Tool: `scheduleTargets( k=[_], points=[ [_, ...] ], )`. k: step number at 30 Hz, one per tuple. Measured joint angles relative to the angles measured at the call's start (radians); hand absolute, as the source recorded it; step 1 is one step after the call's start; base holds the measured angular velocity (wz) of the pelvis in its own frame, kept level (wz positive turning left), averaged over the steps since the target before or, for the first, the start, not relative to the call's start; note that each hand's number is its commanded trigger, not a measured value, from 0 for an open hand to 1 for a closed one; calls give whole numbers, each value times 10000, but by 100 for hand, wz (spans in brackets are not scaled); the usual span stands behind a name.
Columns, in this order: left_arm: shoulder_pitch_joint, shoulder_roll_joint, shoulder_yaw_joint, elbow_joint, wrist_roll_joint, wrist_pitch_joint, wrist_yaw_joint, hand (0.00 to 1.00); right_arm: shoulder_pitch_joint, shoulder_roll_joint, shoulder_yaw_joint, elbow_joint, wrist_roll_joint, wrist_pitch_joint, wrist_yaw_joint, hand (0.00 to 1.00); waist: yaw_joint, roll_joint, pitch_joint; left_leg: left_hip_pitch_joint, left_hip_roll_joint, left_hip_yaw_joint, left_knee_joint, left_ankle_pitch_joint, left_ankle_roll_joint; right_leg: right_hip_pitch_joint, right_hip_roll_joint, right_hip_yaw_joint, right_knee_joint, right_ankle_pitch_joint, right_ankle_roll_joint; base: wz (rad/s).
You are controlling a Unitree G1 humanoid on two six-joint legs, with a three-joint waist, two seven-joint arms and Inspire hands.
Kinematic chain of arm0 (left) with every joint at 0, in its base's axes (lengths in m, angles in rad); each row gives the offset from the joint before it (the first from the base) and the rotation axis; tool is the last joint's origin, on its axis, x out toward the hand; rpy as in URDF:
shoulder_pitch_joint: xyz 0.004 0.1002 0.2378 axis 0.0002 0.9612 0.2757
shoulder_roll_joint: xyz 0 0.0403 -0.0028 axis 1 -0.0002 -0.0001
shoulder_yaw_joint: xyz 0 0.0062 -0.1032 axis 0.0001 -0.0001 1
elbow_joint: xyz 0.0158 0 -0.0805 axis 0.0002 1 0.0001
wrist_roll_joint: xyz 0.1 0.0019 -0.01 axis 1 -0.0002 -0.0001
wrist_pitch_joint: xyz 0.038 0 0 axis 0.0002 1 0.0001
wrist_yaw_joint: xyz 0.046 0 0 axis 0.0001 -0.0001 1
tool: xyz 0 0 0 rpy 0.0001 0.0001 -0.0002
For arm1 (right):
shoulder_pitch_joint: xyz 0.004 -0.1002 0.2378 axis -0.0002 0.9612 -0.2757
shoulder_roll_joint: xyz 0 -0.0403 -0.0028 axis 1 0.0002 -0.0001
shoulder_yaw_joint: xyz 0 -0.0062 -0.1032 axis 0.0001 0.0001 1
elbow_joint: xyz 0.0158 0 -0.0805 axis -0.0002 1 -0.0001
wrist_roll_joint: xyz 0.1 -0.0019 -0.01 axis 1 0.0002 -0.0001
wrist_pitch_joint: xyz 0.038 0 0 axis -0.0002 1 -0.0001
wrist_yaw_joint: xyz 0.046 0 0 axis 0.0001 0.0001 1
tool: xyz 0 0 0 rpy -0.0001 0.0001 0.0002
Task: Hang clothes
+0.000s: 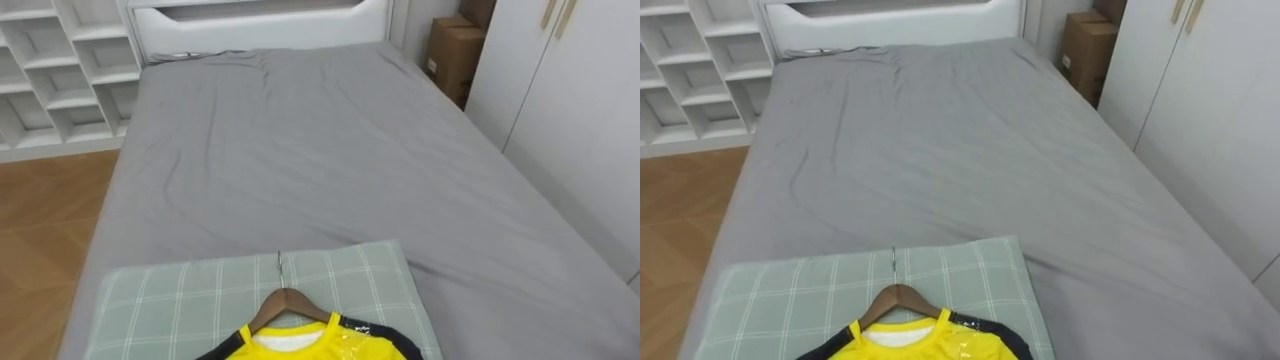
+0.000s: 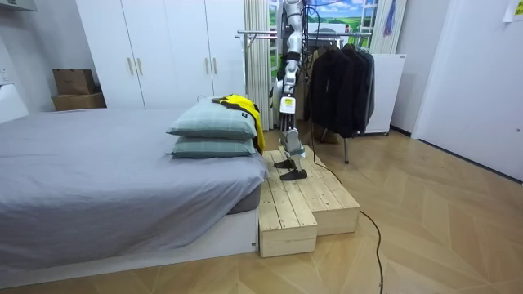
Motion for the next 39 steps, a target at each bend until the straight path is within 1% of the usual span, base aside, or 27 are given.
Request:
scheduleTargets(
  k=[2, 4, 6, 7, 8, 12, 14, 16, 19, 21, 23, 27, 29, 30, 32, 34, 37, 39],
  points=[
    [100, 10, 305, -193, 60, -35, 319, 0, 20, 10, -16, -36, -34, 2, -114, 0, -6, -17, -8, -25, -1, -19, 5, 0, 0, 3, -3, -32, 6, -1, 0, 4],
    [118, 58, 327, -298, 108, -74, 703, 0, 7, 8, -11, -130, -132, 3, -180, 0, -3, -19, -24, -23, -12, -79, 13, 0, 0, 42, -14, -67, -1, -8, 7, 7],
    [105, 89, 497, -443, 117, -196, 1090, 0, 83, 0, -4, -174, -277, 1, -206, 0, -31, -31, -24, 8, -17, -121, 21, 0, 0, 128, -21, -98, -26, -13, 13, 9],
    [113, 111, 529, -575, 118, -272, 1362, 0, 103, -3, 0, -264, -318, -17, -207, 0, -25, -21, -32, 17, -27, -158, 22, 0, 0, 149, -25, -104, -26, -20, 20, 8],
    [90, 107, 619, -800, 136, -324, 1625, 0, 88, -8, -2, -335, -319, -29, -215, 0, -26, 34, -62, -2, -33, -177, 39, 0, 0, 150, -38, -138, -13, -21, 22, 9],
    [-80, 175, 685, -1093, 533, -496, 2504, 0, 69, -32, 3, -338, -346, -38, -327, 0, -36, 70, -64, -12, -81, -309, 63, 4, 6, 254, -99, -325, -4, -29, 44, 11],
    [-121, 237, 670, -1307, 906, -687, 3125, 0, 59, -31, 7, -330, -437, -49, -429, 0, -103, 70, -60, 15, -123, -429, 65, 7, 12, 268, -130, -389, 0, -49, 74, 12],
    [-172, 306, 671, -1317, 990, -854, 3561, 0, 53, -31, 4, -299, -563, -120, -444, 0, -149, 72, -59, 35, -130, -446, 60, 7, 12, 274, -138, -409, 0, -57, 86, 3],
    [-133, 388, 662, -1441, 1482, -1088, 4318, 0, -74, -56, 18, -296, -828, -190, -497, 0, -236, 76, -58, 2, -139, -449, 59, 7, 13, 298, -138, -398, 7, -57, 88, 0],
    [-104, 384, 555, -1611, 1978, -1212, 4763, 0, -65, -63, 52, -294, -805, -267, -556, 0, -245, 72, -56, -12, -141, -450, 55, 5, 15, 278, -138, -388, 6, -57, 90, 0],
    [54, 369, 346, -2002, 2707, -1421, 5225, 0, -69, -55, 97, -297, -769, -356, -579, 0, -269, 41, -51, -26, -144, -464, 33, 5, 15, 266, -141, -408, 12, -60, 95, 0],
    [86, 320, 60, -2795, 3669, -1518, 5936, 0, -119, -52, 102, -294, -937, -358, -573, 0, -290, -28, -55, -29, -153, -554, 33, 7, 16, 289, -153, -482, 6, -69, 107, 5],
    [79, 317, -286, -3202, 4195, -1559, 6349, 0, -149, -55, 208, -302, -1030, -462, -563, 0, -329, -70, -69, -2, -152, -556, 42, 7, 16, 321, -155, -480, 6, -73, 111, 0],
    [74, 316, -352, -3300, 4364, -1584, 6403, 0, -151, -54, 246, -310, -1027, -469, -562, 0, -337, -93, -79, -6, -152, -555, 45, 7, 16, 318, -155, -480, 7, -74, 111, 0],
    [27, 323, -697, -3634, 4957, -1692, 6631, 0, -173, -54, 451, -339, -1039, -471, -575, 0, -393, -146, -78, -30, -153, -556, 59, 7, 16, 294, -159, -487, 8, -74, 111, 0],
    [23, 345, -929, -3960, 5288, -1728, 6735, 0, -233, -63, 624, -343, -969, -471, -577, 0, -468, -172, -73, -32, -154, -555, 59, 7, 16, 288, -158, -484, 8, -74, 111, 0],
    [-52, 421, -1321, -4558, 5795, -1775, 6859, 0, -282, -96, 804, -375, -991, -483, -619, 0, -558, -160, -72, -12, -156, -543, 59, 7, 16, 307, -158, -468, 8, -72, 111, 0],
    [-107, 464, -1394, -4822, 6207, -1834, 7026, 0, -335, -96, 799, -375, -1206, -512, -680, 0, -636, -147, -73, -22, -155, -541, 57, 7, 16, 288, -156, -457, 9, -71, 111, 0]
  ],
)
